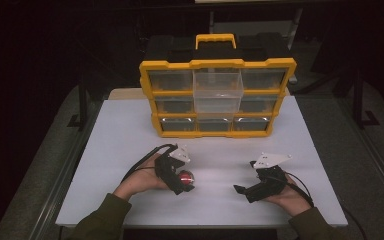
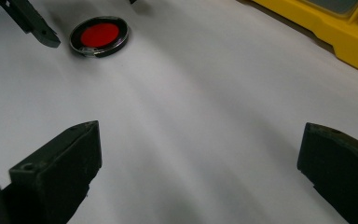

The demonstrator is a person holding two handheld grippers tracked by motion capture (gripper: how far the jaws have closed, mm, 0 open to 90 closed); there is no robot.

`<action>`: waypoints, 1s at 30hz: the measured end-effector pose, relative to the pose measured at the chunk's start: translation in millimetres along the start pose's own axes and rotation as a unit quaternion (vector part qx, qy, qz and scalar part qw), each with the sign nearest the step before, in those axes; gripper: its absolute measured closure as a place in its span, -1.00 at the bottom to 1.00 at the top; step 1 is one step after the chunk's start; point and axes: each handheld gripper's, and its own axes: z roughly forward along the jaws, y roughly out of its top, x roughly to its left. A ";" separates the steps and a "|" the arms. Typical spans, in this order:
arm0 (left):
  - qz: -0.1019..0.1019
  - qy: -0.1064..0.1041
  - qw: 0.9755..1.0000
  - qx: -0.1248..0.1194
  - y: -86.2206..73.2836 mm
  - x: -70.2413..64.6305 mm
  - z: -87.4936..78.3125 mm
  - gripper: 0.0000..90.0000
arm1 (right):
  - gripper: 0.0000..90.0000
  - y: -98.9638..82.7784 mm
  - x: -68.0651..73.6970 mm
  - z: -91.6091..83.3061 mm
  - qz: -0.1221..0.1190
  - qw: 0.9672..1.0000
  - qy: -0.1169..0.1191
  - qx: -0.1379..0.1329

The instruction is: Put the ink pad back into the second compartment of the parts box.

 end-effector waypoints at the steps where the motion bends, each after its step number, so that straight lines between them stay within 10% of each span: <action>1: 0.000 0.001 1.000 0.007 -0.1 -0.1 0.5 -1.00 | -1.00 0.0 0.1 0.2 -0.001 1.000 0.000 0.000; 30: 0.017 0.003 0.999 0.042 -5.9 -1.9 7.3 -0.68 | -1.00 -0.4 -0.2 1.1 0.000 1.000 -0.001 0.002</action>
